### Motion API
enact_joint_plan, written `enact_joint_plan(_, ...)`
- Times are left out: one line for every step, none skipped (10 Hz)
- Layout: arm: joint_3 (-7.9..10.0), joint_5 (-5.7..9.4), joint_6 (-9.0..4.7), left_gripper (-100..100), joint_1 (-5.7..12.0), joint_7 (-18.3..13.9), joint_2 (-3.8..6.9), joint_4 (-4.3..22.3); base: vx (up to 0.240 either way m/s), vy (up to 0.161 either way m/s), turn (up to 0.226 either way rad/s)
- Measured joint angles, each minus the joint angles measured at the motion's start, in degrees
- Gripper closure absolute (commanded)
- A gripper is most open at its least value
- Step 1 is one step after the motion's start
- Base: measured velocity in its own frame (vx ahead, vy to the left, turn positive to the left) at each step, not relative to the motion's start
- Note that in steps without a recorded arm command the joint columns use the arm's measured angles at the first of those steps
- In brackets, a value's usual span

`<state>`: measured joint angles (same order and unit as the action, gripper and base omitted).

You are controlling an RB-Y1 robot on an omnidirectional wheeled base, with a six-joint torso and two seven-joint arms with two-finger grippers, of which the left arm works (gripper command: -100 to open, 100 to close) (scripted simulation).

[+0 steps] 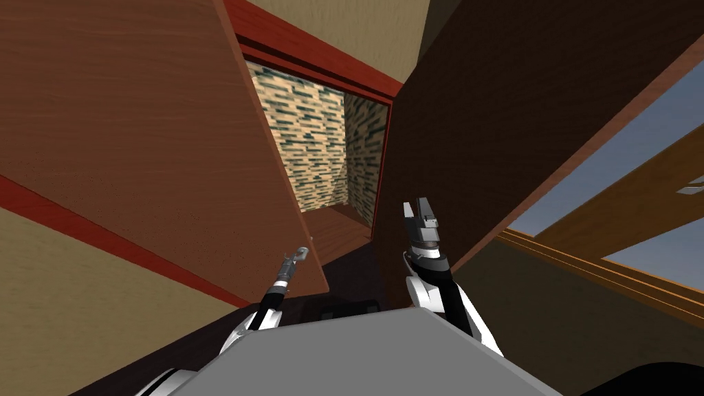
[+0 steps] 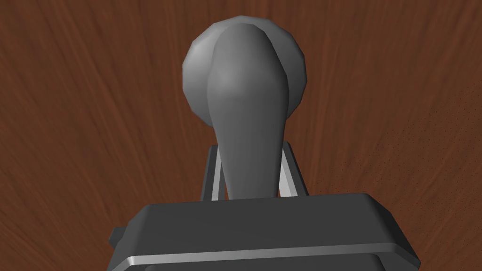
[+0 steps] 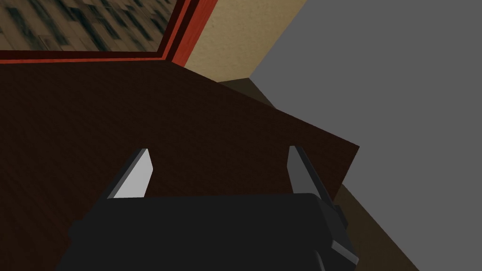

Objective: Pull the door open

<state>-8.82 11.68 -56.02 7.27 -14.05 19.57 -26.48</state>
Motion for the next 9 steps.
enact_joint_plan(-0.17, 0.01, -1.86, 100, 0.29, -1.0, 0.74, 1.7, -0.081, 0.017, -0.072)
enact_joint_plan(-0.25, 0.04, -0.89, 100, -1.6, -1.4, 1.4, -1.7, -0.096, -0.001, -0.19)
enact_joint_plan(-0.45, 0.07, -0.3, 100, -3.32, -2.1, 2.57, -3.9, -0.086, -0.002, -0.08)
enact_joint_plan(-0.64, 0.02, -1.39, 100, -2.85, -2.8, 2.84, -2.2, -0.07, -0.019, -0.077)
enact_joint_plan(-0.77, 0.03, -1.69, 100, -3.63, -3.4, 3.49, -2.6, -0.046, -0.013, -0.02)
enact_joint_plan(-0.78, 0.05, -1.84, 100, -3.99, -3.6, 3.65, -2.6, -0.02, -0.005, 0.011)
enact_joint_plan(-0.83, 0.03, -2.13, 100, -3.86, -3.6, 3.62, -2.0, -0.026, -0.01, -0.081)
enact_joint_plan(-0.98, -0.02, -3.2, 100, -3.31, -4.2, 3.91, -0.3, -0.091, -0.026, -0.208)
enact_joint_plan(-1.23, -0.06, -5.49, 100, -2.09, -5.4, 4.66, 3.1, -0.079, -0.038, -0.103)
